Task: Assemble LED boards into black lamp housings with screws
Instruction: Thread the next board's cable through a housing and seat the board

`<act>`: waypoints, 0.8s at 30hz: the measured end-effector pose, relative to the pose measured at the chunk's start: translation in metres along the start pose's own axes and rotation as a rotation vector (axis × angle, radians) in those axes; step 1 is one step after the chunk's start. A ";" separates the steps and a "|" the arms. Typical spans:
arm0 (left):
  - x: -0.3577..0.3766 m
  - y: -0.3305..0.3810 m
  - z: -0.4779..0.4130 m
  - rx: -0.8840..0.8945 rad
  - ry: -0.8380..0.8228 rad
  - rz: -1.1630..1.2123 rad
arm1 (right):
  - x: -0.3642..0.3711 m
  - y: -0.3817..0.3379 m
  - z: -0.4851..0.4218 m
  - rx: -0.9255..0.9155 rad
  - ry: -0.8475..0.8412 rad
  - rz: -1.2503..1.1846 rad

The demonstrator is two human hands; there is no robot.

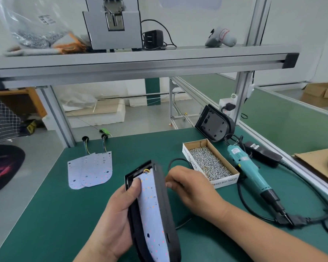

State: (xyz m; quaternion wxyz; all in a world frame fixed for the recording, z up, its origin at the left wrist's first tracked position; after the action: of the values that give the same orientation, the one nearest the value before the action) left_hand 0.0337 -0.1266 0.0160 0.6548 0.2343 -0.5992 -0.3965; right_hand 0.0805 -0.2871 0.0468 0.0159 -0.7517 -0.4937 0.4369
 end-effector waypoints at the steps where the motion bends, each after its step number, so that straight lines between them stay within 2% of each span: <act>1: -0.001 0.000 0.001 0.003 0.014 -0.017 | 0.000 -0.002 -0.001 -0.003 -0.013 0.015; 24: 0.008 0.015 0.019 0.080 0.099 -0.045 | 0.001 -0.013 -0.002 0.005 -0.024 0.009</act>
State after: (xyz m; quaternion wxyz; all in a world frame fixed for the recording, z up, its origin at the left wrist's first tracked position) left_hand 0.0183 -0.1207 0.0355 0.6648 0.2929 -0.5761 -0.3748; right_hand 0.0731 -0.2789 0.0532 0.0099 -0.7488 -0.4893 0.4470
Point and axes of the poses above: each hand's wrist, its own z-axis away from the middle knuckle, its own x-axis out of the palm, y = z × x, the point moved 7 cm from there along -z, towards the middle knuckle, and after that the axes turned 5 degrees about y, right-handed, at the moved point
